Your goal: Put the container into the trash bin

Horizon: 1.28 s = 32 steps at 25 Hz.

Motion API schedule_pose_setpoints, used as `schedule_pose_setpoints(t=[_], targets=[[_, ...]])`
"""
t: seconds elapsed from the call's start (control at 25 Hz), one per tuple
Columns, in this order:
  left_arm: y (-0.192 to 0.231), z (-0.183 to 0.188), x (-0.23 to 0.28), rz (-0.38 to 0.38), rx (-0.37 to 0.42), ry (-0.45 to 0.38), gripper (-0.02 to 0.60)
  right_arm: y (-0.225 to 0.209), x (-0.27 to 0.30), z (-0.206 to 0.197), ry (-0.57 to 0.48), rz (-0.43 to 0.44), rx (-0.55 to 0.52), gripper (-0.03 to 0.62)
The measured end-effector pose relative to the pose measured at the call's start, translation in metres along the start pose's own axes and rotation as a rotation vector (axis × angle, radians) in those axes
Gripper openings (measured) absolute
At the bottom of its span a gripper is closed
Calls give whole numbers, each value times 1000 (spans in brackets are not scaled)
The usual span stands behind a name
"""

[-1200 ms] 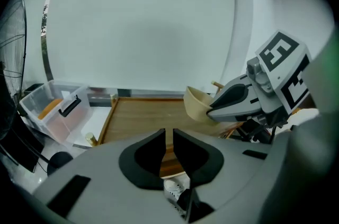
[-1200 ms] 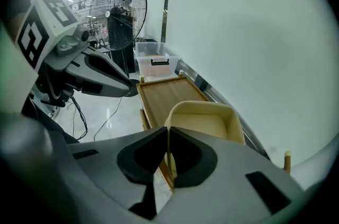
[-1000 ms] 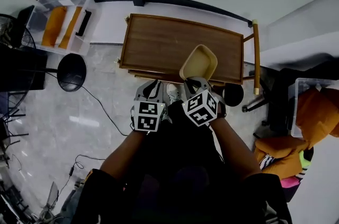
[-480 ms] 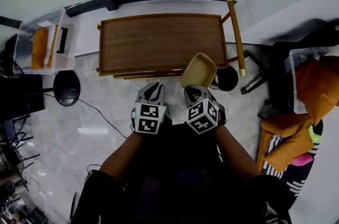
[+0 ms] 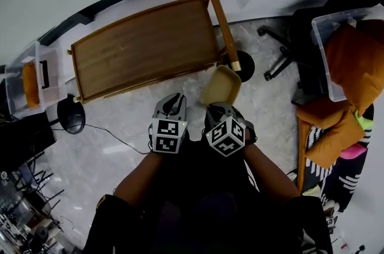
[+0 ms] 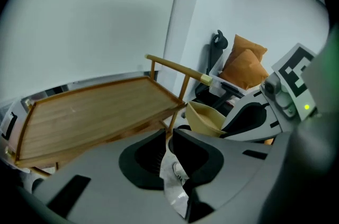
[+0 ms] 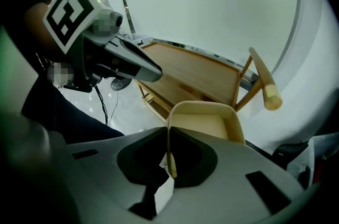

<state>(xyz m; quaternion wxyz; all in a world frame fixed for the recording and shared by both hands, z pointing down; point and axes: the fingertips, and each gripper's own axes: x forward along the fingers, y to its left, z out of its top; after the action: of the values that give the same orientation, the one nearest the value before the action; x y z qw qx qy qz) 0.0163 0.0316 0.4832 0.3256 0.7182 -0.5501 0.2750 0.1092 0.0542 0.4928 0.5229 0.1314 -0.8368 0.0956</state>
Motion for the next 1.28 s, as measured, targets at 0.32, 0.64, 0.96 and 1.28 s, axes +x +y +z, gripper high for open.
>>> schedule_pose_setpoints(t=[0.32,0.64,0.96,1.28], targets=[[-71,-4,55,-73,85,79,43,-59,-10,-71,1,-34,121,34],[-125,-12,105,-115,123,142,41,-104,2,-120,-41,26,179,34],[-146,-30,165,-109,120,194,41,-149,56,-173,-35,87,253,34],[-140,-55,236,-95,116,237,41,-197,133,-206,-56,100,312,34]])
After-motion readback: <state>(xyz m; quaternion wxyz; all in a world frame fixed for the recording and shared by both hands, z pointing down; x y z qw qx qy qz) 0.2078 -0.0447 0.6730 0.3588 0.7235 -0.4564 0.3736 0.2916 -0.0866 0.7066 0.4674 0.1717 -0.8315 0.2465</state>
